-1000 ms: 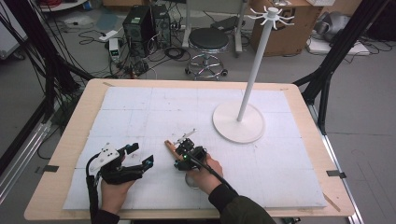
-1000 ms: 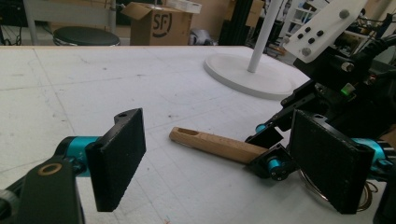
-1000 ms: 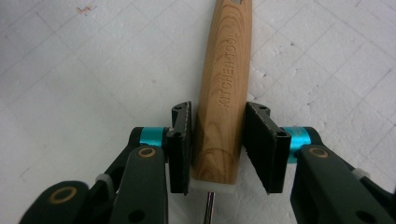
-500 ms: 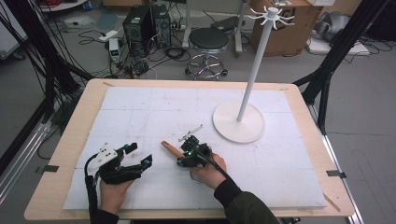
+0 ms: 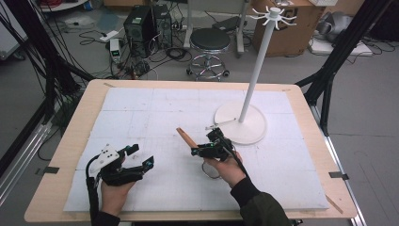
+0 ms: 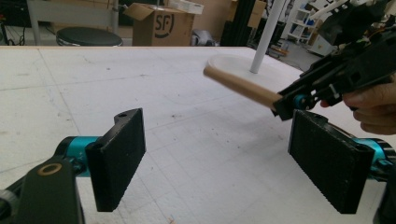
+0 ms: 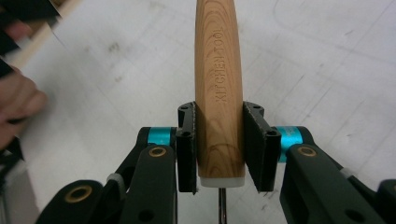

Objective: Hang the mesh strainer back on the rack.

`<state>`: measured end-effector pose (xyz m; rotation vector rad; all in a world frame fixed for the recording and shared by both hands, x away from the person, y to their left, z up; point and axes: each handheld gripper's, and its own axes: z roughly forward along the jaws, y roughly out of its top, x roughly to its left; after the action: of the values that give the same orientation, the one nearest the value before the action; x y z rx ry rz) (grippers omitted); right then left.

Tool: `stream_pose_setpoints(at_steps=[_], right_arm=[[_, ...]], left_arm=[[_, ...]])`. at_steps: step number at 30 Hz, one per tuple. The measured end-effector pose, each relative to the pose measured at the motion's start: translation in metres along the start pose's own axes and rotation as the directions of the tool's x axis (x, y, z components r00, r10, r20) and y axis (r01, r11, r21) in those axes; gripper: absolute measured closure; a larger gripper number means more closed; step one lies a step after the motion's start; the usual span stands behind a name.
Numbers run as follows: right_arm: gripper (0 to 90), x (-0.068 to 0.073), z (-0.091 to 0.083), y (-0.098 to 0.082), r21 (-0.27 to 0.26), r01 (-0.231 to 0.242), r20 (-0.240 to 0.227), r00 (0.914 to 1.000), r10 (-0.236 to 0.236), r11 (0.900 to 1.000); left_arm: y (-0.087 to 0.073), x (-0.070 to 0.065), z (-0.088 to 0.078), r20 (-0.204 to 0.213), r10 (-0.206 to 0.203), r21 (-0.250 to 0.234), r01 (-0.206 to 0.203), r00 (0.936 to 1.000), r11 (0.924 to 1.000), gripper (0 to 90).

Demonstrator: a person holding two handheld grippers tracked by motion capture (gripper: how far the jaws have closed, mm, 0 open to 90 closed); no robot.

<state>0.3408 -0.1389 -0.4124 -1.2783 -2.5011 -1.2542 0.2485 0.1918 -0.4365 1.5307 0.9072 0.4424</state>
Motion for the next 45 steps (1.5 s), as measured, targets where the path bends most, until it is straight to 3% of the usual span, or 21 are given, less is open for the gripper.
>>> stream_pose_setpoints(at_steps=[6, 12, 16, 20, 23, 27, 30, 33, 35, 45], right_arm=[[68.6, -0.016, -0.024, 0.0, -0.095, -0.068, -0.068, 0.9958, 0.061, 0.993], [68.6, -0.031, -0.051, -0.001, -0.217, -0.133, -0.14, 0.9848, 0.104, 0.967], [68.6, -0.039, -0.068, -0.003, -0.306, -0.181, -0.2, 0.972, 0.123, 0.935], [68.5, -0.045, -0.086, -0.002, -0.365, -0.193, -0.213, 0.9697, 0.12, 0.911], [68.6, -0.049, -0.1, -0.001, -0.418, -0.213, -0.232, 0.9648, 0.123, 0.883], [68.6, -0.051, -0.116, 0.001, -0.474, -0.199, -0.225, 0.9692, 0.101, 0.857], [68.5, -0.05, -0.128, 0.004, -0.53, -0.192, -0.236, 0.9689, 0.074, 0.826], [68.6, -0.048, -0.139, 0.008, -0.565, -0.174, -0.225, 0.973, 0.052, 0.807], [68.5, -0.048, -0.146, 0.01, -0.59, -0.175, -0.222, 0.9738, 0.05, 0.788], [68.5, -0.048, -0.178, 0.02, -0.67, -0.167, -0.208, 0.9776, 0.034, 0.723]], left_arm=[[0.0, 0.001, 0.0, 0.001, 0.002, 0.003, -0.002, 1.0, 1.0, 19.5], [0.0, 0.0, 0.0, 0.001, 0.003, 0.007, -0.003, 1.0, 1.0, 19.5], [0.0, 0.0, 0.0, -0.001, 0.006, 0.008, -0.006, 1.0, 1.0, 19.5], [0.0, 0.0, 0.001, -0.001, 0.003, 0.009, -0.003, 1.0, 1.0, 19.5], [0.0, 0.0, 0.001, -0.002, 0.003, 0.009, -0.003, 1.0, 1.0, 19.5], [0.0, 0.0, 0.001, -0.002, 0.006, 0.012, -0.006, 1.0, 0.9999, 19.5], [0.0, 0.0, 0.002, -0.004, 0.006, 0.011, -0.006, 1.0, 0.9999, 19.6], [0.0, 0.0, 0.001, -0.002, 0.009, 0.01, -0.009, 1.0, 0.9999, 19.6], [0.0, 0.0, 0.001, -0.002, 0.007, 0.012, -0.007, 1.0, 0.9999, 19.6], [0.0, -0.001, 0.001, 0.007, 0.002, -0.007, -0.002, 1.0, 1.0, 19.9]])
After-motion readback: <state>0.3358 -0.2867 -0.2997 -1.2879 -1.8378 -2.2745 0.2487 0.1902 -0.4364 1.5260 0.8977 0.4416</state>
